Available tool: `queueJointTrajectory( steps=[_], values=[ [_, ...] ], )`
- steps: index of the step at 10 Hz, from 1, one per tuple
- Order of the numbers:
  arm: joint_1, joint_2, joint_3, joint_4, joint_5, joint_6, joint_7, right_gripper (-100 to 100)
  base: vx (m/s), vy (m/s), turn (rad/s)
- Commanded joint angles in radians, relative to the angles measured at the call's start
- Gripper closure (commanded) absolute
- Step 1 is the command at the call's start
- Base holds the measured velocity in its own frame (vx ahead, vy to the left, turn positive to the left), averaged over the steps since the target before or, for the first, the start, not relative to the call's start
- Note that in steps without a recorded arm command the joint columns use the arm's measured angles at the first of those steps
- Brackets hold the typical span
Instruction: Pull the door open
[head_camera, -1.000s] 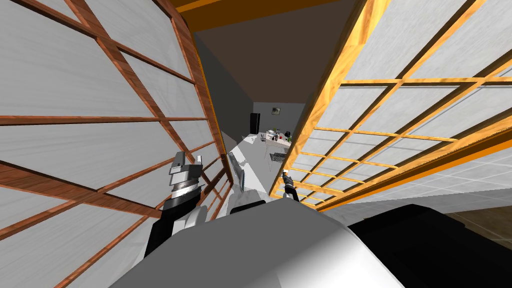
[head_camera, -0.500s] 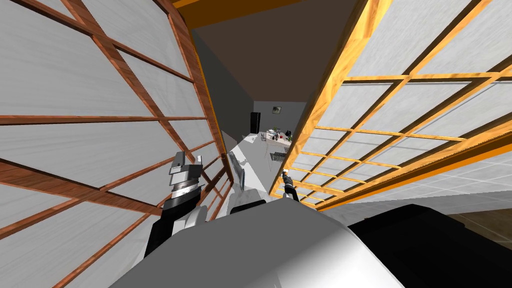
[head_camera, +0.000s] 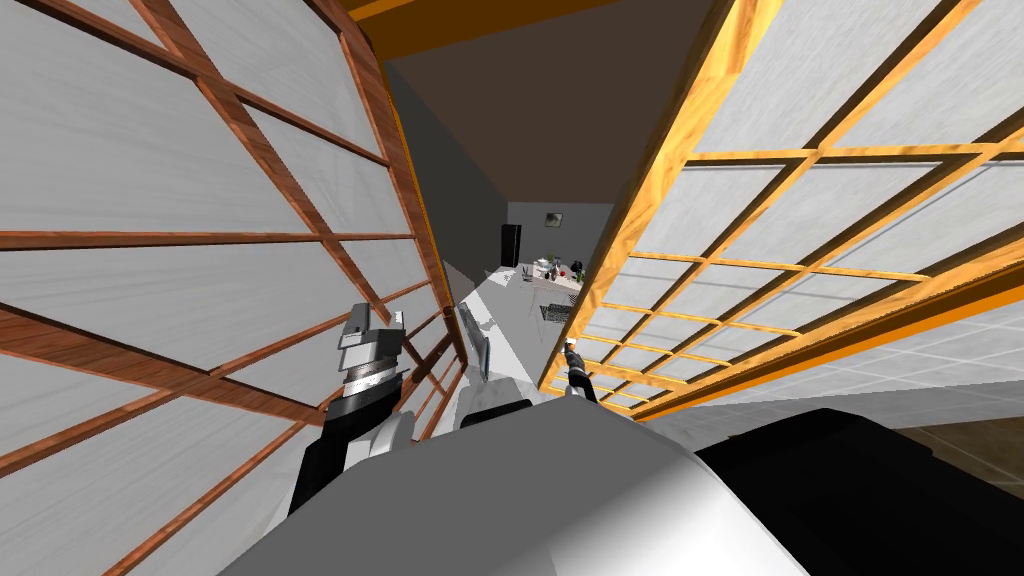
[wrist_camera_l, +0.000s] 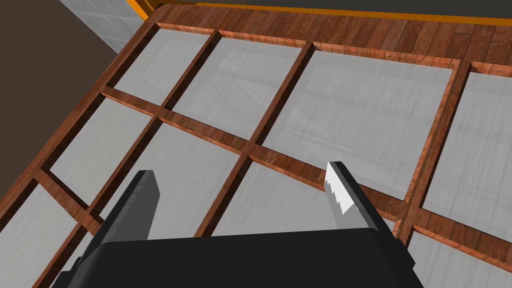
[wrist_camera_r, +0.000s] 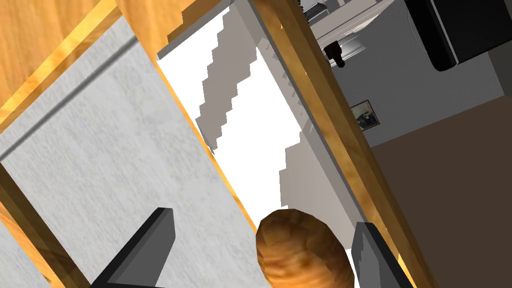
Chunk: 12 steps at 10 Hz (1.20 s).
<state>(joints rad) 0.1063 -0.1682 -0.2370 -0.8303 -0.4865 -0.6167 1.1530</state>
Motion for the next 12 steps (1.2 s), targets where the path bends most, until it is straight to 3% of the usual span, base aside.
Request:
queueJointTrajectory(
  steps=[1,12],
  values=[
    [0.006,-0.008,-0.005,0.02,-0.003,0.001,-0.039,100,-0.014,0.0,0.016],
    [-0.016,-0.014,0.014,0.047,0.009,-0.024,-0.332,100,-0.026,-0.003,0.017]
  ],
)
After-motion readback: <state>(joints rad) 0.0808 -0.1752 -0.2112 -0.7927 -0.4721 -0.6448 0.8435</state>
